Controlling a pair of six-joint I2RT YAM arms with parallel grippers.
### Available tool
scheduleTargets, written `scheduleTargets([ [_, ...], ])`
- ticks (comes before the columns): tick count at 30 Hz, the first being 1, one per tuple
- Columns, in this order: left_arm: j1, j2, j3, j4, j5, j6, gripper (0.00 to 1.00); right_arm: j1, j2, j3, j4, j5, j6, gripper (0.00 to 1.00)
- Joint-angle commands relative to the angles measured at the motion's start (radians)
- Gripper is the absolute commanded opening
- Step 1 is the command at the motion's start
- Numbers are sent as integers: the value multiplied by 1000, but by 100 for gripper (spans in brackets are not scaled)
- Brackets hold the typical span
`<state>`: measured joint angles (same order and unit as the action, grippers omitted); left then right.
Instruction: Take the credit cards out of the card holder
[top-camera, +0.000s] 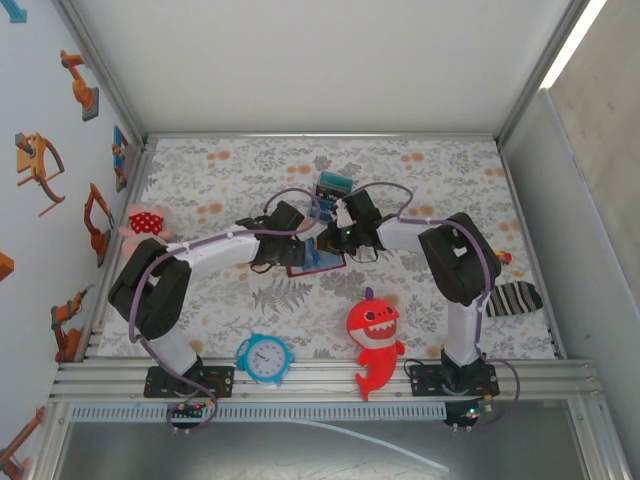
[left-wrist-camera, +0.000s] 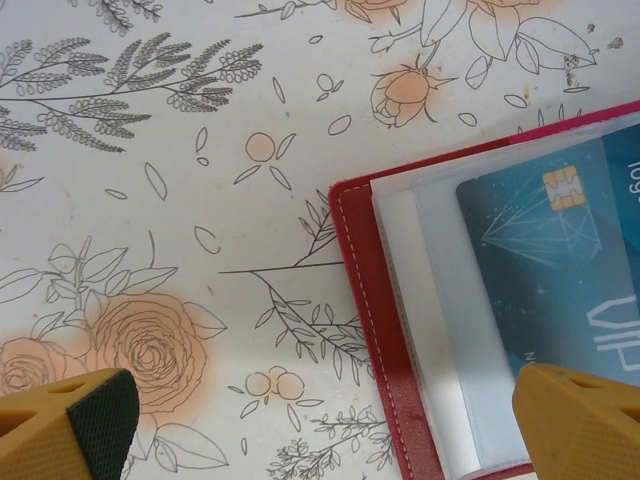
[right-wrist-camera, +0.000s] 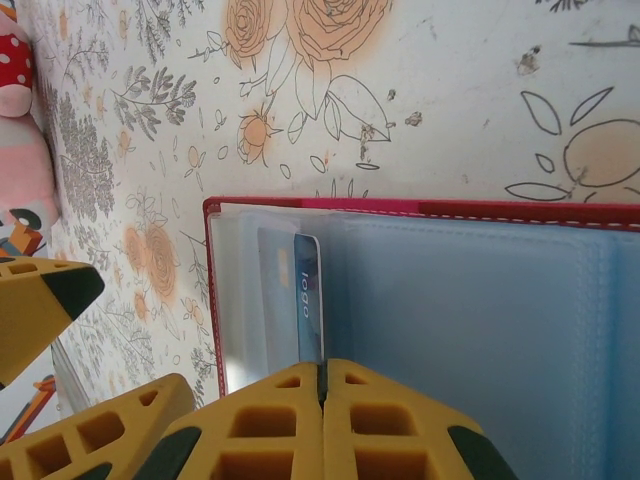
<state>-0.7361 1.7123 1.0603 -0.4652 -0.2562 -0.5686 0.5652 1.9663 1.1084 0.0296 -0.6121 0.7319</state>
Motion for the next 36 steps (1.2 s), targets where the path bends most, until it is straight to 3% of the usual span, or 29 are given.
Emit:
scheduleTargets([
  [1, 3, 39, 24, 0, 17, 18, 97, -7, -38, 26, -25, 10, -17, 0],
  [11, 7, 91, 10, -3, 1, 18, 97, -7, -44, 9, 0, -17, -3, 4],
  [19, 16, 98, -22, -7, 4, 6, 97, -6, -25, -65, 207, -114, 100, 13],
  [36, 16, 98, -38, -2, 12, -7, 97, 16, 16, -74, 194, -78, 93, 13],
])
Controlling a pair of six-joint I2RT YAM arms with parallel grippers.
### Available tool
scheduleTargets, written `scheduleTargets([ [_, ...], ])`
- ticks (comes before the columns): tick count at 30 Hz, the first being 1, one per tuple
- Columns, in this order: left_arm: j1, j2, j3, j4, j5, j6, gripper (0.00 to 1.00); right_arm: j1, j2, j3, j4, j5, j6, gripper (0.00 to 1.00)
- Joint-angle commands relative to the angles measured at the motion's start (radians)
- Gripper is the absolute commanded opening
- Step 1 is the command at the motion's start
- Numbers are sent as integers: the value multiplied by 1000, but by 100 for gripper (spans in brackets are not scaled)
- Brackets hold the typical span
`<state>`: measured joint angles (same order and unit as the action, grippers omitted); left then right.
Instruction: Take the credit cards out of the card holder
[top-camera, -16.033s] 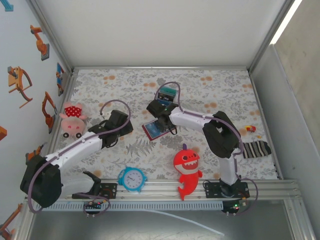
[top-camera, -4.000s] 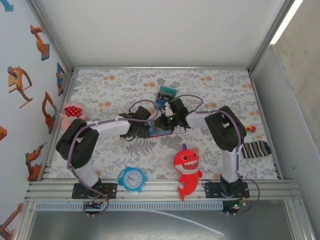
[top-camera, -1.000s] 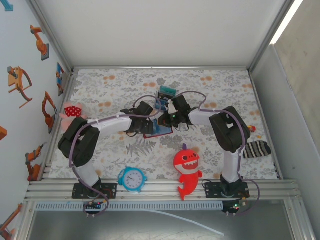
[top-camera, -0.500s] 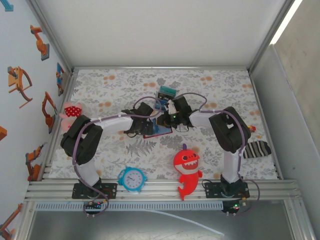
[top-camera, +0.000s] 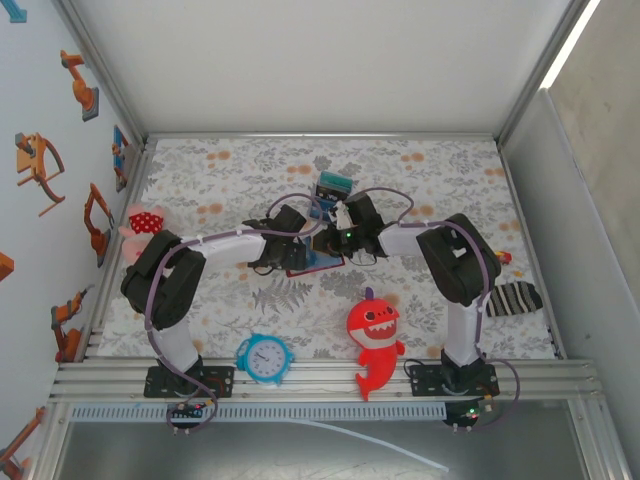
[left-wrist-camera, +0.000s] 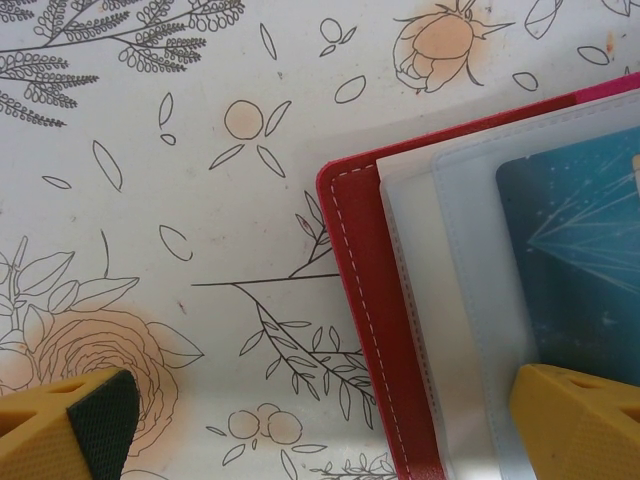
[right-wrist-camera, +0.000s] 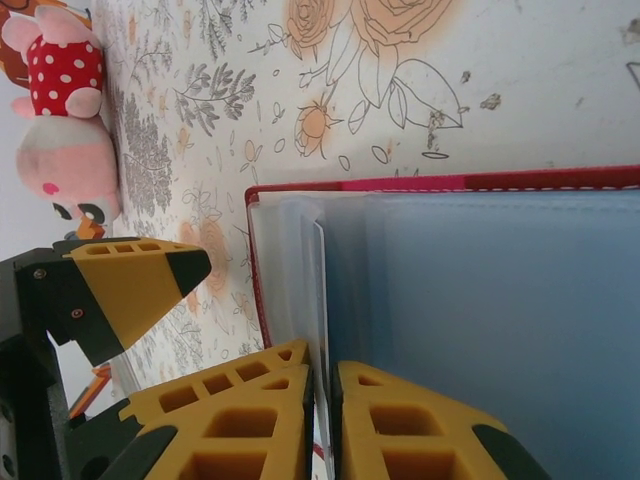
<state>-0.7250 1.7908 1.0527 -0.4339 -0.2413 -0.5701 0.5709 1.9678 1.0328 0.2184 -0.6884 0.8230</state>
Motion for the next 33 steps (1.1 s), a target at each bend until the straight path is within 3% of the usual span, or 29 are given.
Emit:
scheduleTargets([
  [1, 5, 18, -31, -36, -3, -6, 97, 11, 15, 4, -1, 2, -1, 13],
  [4, 5, 17, -33, -35, -3, -6, 97, 11, 16, 20, -46, 19, -24, 19],
  [9, 5, 23, -30, -31, 2, -8, 97, 18, 23, 32, -53, 18, -27, 19],
  [18, 5, 13, -32, -37, 1, -10, 97, 18, 27, 34, -64, 32, -33, 5],
  [26, 13, -14, -52, -61, -35, -6, 97, 6, -73, 85, -322, 183, -178, 0],
  [33, 26, -31, -57, -76, -62, 5, 97, 6, -150, 109, -447, 269, -235, 0],
])
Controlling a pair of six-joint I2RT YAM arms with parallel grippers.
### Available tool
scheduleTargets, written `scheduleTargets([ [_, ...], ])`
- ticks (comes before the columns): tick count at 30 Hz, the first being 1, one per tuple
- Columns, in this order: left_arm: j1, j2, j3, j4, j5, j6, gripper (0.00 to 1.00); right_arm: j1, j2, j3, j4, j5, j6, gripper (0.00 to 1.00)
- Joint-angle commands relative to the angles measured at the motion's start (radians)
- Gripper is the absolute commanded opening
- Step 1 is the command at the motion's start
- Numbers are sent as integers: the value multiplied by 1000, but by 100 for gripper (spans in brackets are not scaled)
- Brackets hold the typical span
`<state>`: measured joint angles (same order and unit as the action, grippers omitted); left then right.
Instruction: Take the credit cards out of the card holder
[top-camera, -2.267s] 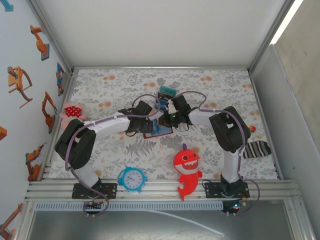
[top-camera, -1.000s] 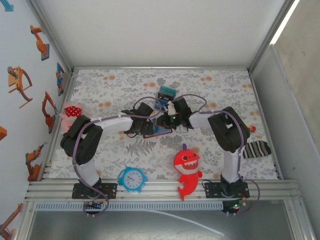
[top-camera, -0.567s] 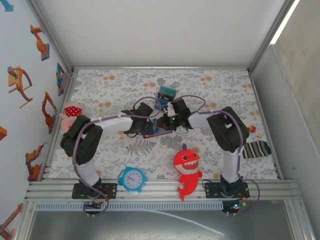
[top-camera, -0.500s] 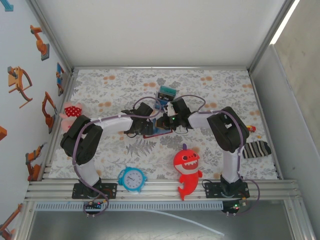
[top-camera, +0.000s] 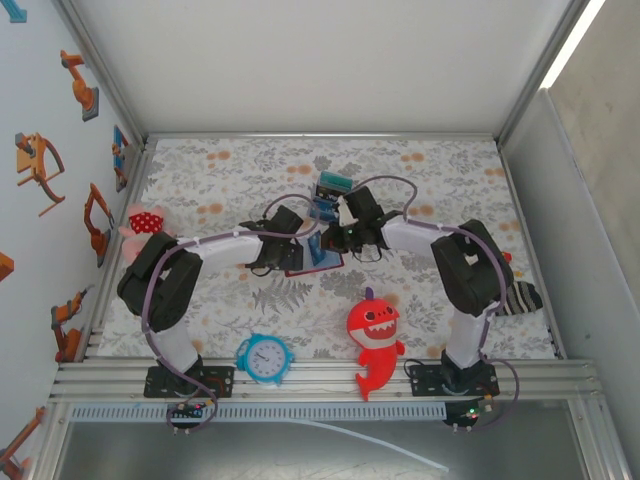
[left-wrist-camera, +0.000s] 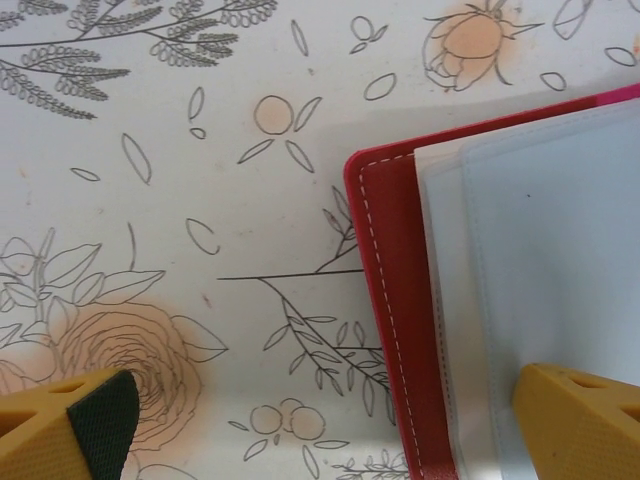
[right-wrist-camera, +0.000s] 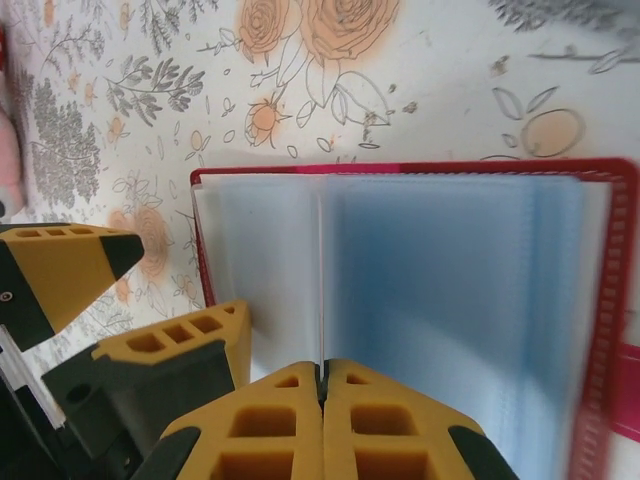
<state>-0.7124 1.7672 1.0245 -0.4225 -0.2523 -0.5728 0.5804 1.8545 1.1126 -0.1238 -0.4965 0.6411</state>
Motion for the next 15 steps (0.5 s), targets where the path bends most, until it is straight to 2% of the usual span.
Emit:
scheduleTargets([
  [1, 14, -9, -27, -92, -55, 12, 97, -4, -44, 33, -123, 88, -61, 0],
  [9, 18, -31, 2, -120, -90, 57, 97, -4, -98, 94, -254, 150, -157, 0],
  [15, 18, -93, 25, -129, -86, 76, 97, -4, -79, 236, -387, 188, -313, 0],
])
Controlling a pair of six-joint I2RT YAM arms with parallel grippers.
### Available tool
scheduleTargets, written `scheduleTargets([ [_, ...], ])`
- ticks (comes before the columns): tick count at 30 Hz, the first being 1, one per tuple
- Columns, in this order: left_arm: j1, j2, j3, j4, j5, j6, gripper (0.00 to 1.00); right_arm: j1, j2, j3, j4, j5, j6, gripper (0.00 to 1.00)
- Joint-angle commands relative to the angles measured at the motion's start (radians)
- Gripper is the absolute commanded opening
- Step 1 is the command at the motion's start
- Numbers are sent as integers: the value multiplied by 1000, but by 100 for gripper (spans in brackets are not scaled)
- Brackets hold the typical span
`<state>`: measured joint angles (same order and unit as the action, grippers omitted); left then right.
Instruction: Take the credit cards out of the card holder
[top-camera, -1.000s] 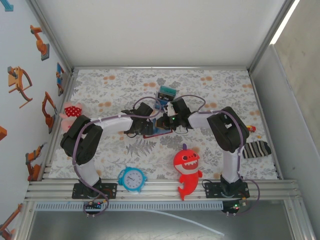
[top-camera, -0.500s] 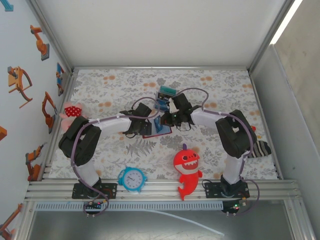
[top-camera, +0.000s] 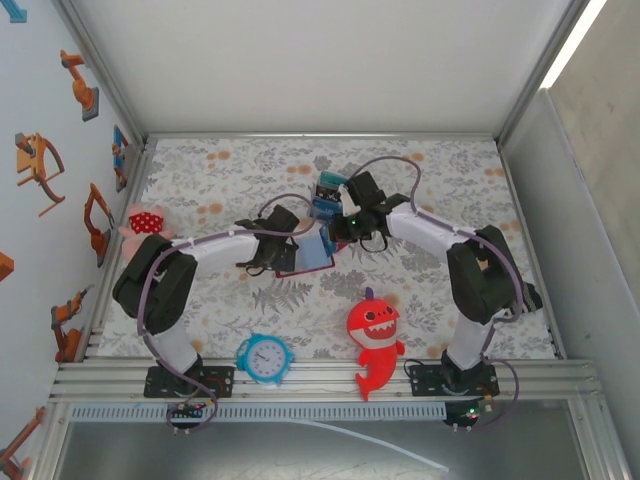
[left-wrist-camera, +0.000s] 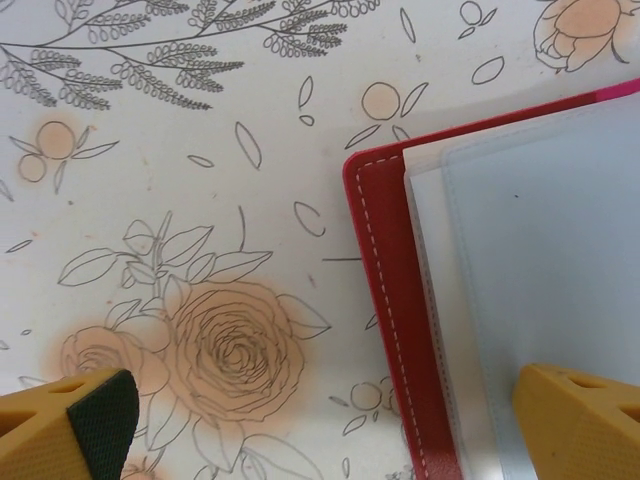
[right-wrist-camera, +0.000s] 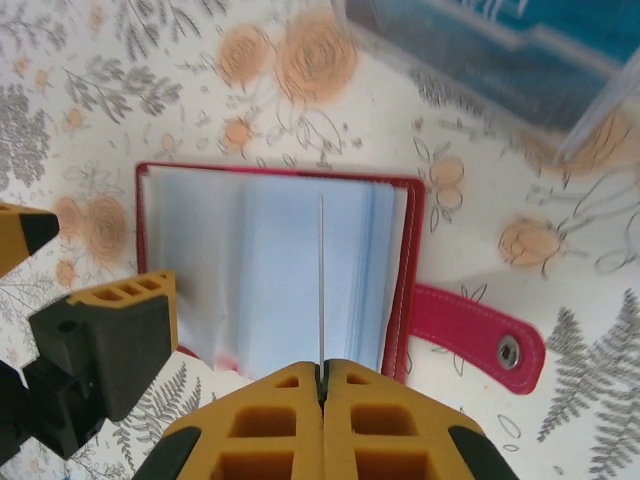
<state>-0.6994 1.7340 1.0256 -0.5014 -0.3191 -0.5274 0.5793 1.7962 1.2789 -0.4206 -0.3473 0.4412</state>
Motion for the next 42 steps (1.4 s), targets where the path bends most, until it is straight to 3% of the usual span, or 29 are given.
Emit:
scheduleTargets([
  [1, 5, -77, 24, -50, -19, 30, 97, -2, -10, 100, -115, 48, -143, 0],
  [16, 5, -214, -78, -4, 40, -53, 97, -13, 220, 560, -345, 151, -677, 0],
  [26, 2, -225, -131, 37, 75, -85, 97, -19, 321, 614, -323, 210, -856, 0],
  [42, 2, -208, -127, 26, 75, -87, 97, -42, 356, 623, -293, 164, -1025, 0],
])
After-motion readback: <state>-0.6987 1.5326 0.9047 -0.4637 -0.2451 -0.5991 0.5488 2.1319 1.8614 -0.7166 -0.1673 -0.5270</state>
